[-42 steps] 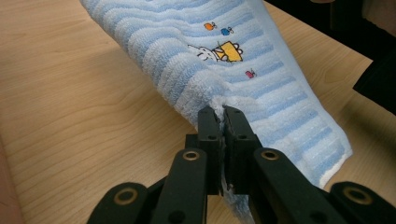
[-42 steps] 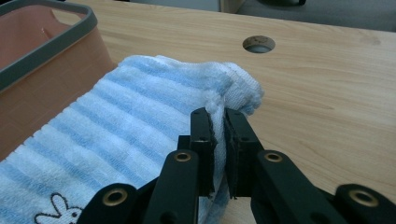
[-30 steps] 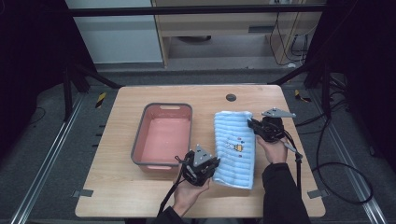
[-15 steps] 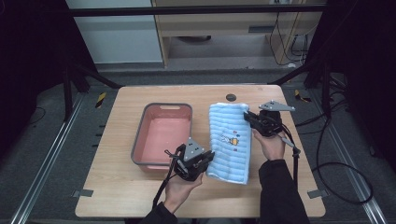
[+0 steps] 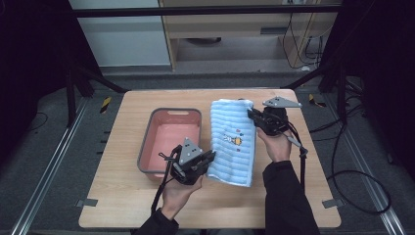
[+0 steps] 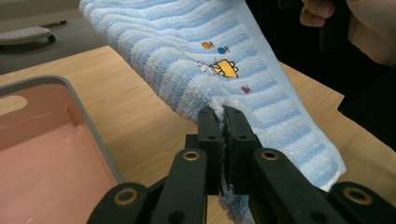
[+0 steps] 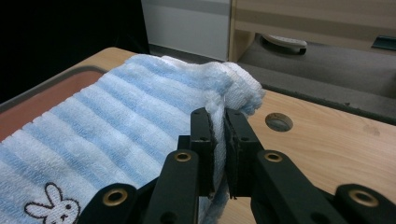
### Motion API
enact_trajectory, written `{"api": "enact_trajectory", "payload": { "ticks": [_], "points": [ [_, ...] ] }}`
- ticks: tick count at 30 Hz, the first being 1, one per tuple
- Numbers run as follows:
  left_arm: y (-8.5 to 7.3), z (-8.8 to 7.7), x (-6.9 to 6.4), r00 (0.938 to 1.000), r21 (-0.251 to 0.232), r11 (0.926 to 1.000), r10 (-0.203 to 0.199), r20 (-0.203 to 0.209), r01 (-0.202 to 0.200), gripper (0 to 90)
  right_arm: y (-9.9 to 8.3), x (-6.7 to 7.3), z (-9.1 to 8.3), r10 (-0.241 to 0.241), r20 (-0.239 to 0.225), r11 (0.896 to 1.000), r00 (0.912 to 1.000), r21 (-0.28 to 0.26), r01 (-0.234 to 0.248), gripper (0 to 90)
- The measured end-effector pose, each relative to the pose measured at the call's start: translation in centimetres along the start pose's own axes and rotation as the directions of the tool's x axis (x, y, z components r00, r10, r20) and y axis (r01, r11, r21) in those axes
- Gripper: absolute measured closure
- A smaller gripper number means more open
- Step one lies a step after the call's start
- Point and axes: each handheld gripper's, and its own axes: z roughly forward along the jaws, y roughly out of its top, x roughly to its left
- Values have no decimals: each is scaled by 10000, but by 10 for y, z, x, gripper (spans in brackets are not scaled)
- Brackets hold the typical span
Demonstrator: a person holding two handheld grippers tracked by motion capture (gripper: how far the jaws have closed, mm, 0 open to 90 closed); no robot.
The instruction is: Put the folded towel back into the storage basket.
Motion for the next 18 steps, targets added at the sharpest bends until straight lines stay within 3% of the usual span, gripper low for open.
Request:
{"api": "enact_trajectory", "payload": {
  "ticks": [18],
  "points": [
    [7, -29, 30, 9990, -380, 9993, -24, -443, 7, 863, 33, 28, 18, -239, -279, 9993, 9993, -287, 231, 833]
  ]
}}
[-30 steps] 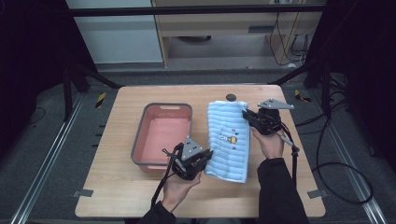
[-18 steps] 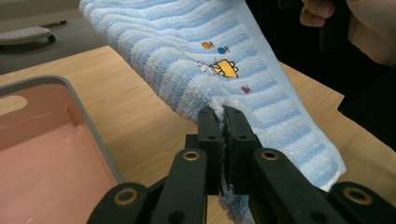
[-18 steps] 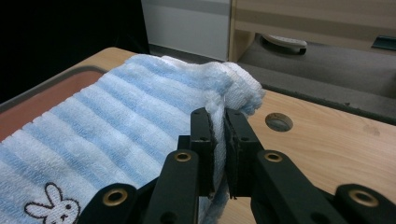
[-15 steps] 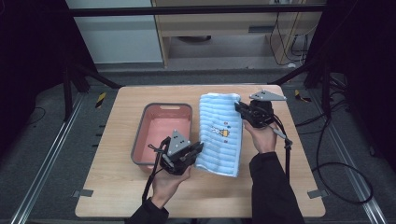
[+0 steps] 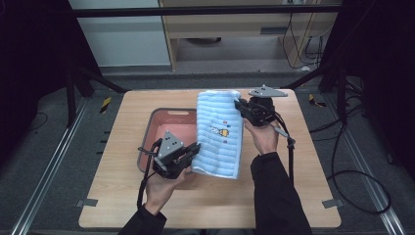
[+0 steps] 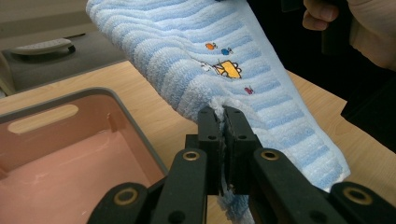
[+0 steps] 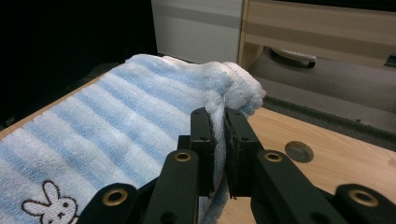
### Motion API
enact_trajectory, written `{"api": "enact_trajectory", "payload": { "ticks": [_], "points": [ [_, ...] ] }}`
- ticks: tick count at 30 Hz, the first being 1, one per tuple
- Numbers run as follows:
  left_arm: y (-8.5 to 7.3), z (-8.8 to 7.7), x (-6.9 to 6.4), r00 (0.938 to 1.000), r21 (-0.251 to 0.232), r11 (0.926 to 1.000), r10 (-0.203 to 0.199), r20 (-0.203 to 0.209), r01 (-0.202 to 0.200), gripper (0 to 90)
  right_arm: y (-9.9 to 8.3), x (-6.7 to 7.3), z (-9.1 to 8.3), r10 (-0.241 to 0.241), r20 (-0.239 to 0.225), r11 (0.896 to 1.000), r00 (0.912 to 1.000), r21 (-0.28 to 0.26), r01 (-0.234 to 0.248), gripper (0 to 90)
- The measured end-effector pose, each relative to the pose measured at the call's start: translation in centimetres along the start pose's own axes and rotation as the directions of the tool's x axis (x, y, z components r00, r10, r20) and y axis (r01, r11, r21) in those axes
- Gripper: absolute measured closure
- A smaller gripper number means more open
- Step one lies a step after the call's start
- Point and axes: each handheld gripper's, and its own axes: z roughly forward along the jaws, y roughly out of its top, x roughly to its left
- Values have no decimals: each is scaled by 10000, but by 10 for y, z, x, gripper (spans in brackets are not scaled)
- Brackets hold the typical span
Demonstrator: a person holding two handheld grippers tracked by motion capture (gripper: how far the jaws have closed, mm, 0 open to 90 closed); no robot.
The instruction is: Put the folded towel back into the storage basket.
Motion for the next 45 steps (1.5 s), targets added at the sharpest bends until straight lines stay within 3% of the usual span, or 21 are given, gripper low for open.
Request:
{"api": "enact_trajectory", "payload": {
  "ticks": [18, 30, 45],
  "points": [
    [-7, -27, 44, 9960, -328, 9976, -636, -622, 616, 863, 20, 34, 40, -191, -432, 9998, 9989, -44, 189, 833],
    [-15, -37, 65, 9909, -475, 9953, -892, -1011, 847, 863, 27, 54, 64, -274, -678, 9996, 9973, 9, 275, 833],
    [-21, -45, 85, 9835, -570, 9916, -1227, -1331, 1160, 863, 30, 68, 87, -248, -1002, 9997, 9947, -47, 244, 833]
  ]
}}
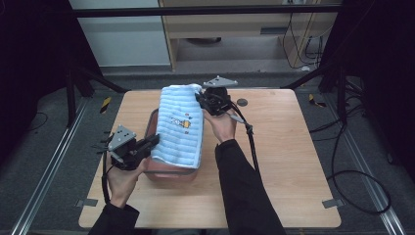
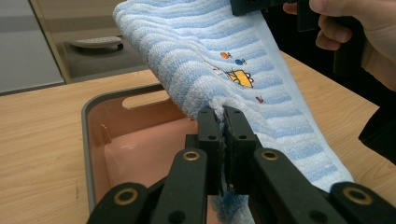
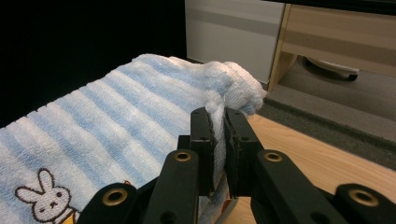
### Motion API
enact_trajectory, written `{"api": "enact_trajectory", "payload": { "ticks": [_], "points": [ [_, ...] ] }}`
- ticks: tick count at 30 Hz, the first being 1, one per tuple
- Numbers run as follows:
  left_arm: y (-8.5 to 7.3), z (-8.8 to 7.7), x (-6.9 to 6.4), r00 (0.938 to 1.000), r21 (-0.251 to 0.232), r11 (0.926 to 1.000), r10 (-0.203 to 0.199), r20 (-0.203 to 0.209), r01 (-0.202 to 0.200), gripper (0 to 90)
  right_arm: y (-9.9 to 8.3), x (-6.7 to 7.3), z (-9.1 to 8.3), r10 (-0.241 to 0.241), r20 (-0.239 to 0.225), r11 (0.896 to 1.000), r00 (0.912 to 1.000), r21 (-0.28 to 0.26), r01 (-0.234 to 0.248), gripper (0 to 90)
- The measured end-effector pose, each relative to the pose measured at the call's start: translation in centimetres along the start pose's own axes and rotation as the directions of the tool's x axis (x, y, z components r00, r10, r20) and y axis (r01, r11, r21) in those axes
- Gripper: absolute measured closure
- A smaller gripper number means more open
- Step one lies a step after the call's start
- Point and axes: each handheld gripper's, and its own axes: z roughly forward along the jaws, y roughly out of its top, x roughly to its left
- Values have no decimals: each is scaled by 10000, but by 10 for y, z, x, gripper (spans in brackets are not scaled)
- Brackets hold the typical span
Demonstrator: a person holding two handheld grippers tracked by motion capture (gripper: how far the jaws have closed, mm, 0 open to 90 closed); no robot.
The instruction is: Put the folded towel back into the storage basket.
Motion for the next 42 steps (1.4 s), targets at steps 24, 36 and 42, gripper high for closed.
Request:
{"api": "enact_trajectory", "payload": {
  "ticks": [24, 36, 42],
  "points": [
    [-21, 10, 26, 9970, 581, 9978, -289, -716, 331, 863, -9, 14, 38, -114, -197, 9998, 9997, 161, 117, 833],
    [-32, 16, 21, 9956, 871, 9961, -52, -934, 134, 863, -28, 12, 45, 13, -173, 9991, 9998, 418, -6, 833],
    [-38, 21, 20, 9941, 985, 9951, 87, -1084, 20, 862, -36, 9, 52, 38, -207, 9986, 9998, 528, -27, 833]
  ]
}}
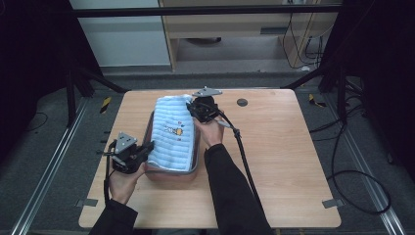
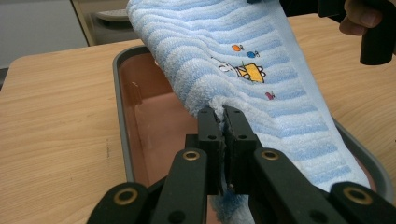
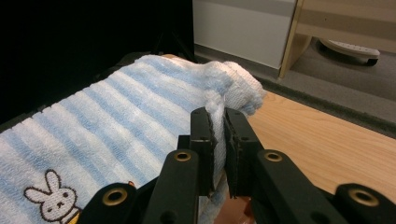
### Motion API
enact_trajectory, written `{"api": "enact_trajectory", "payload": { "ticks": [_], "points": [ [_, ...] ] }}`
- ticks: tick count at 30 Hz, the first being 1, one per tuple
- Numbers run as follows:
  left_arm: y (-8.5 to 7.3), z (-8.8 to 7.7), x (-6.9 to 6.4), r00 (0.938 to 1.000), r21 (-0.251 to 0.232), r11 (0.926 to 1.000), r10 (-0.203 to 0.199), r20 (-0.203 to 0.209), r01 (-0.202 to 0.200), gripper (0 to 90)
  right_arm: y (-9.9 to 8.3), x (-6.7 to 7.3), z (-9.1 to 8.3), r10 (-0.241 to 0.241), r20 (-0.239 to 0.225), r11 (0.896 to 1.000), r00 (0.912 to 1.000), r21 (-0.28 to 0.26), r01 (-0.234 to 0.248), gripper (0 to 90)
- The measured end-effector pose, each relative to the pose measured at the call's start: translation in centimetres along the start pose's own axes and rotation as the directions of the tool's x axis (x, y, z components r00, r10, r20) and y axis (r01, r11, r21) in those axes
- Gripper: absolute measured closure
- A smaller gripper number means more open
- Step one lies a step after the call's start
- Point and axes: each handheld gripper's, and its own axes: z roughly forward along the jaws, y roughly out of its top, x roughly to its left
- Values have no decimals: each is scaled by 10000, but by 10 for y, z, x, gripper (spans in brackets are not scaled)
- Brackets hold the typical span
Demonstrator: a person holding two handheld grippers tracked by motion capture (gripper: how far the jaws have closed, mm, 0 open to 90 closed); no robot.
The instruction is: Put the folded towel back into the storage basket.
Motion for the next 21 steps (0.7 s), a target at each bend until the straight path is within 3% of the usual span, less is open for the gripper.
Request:
{"api": "enact_trajectory", "payload": {
  "ticks": [9, 21],
  "points": [
    [-10, 13, -2, 9997, 500, 9985, 218, -136, -211, 862, -14, 0, 17, -123, 30, 9988, 9999, 476, 121, 833],
    [-19, 19, -2, 9993, 830, 9963, 257, -275, -233, 862, -28, 1, 26, -73, 82, 9969, 9999, 784, 66, 832]
  ]
}}
